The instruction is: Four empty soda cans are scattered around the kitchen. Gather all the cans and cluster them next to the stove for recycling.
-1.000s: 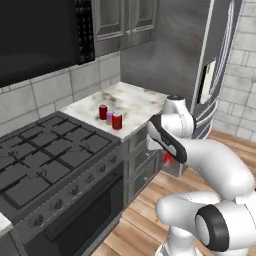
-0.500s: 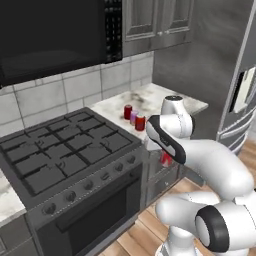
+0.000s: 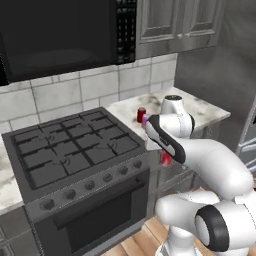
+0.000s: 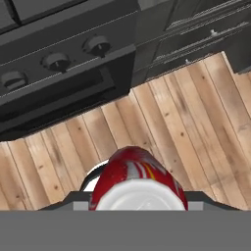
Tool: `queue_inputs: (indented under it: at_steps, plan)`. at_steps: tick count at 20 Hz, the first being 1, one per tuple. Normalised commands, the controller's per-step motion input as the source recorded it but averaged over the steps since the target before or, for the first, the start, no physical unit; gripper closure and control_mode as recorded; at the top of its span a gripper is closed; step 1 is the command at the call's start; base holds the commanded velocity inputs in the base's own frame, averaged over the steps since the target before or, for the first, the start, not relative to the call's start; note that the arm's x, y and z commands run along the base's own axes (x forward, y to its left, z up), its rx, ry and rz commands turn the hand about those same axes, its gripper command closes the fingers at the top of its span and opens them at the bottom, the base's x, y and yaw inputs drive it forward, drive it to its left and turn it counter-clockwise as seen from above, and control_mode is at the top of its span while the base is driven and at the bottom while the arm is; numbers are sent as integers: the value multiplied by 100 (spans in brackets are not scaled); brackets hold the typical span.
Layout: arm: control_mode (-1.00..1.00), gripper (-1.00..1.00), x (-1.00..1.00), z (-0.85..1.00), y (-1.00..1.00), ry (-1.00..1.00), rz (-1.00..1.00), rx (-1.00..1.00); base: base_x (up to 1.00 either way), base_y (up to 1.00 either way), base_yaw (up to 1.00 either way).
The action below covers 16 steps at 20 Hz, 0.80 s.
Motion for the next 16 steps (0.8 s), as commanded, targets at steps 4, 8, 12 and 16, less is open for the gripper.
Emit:
queue_inputs:
  at_steps: [4, 8, 12, 16]
  plan:
    - [100, 100, 0, 0, 0, 0, 0, 0, 31, -45, 29]
    - [100, 100, 0, 0, 0, 0, 0, 0, 24, -55, 26]
    - [100, 100, 0, 0, 0, 0, 0, 0, 23, -57, 25]
    - [100, 100, 0, 0, 0, 0, 0, 0, 21, -58, 24]
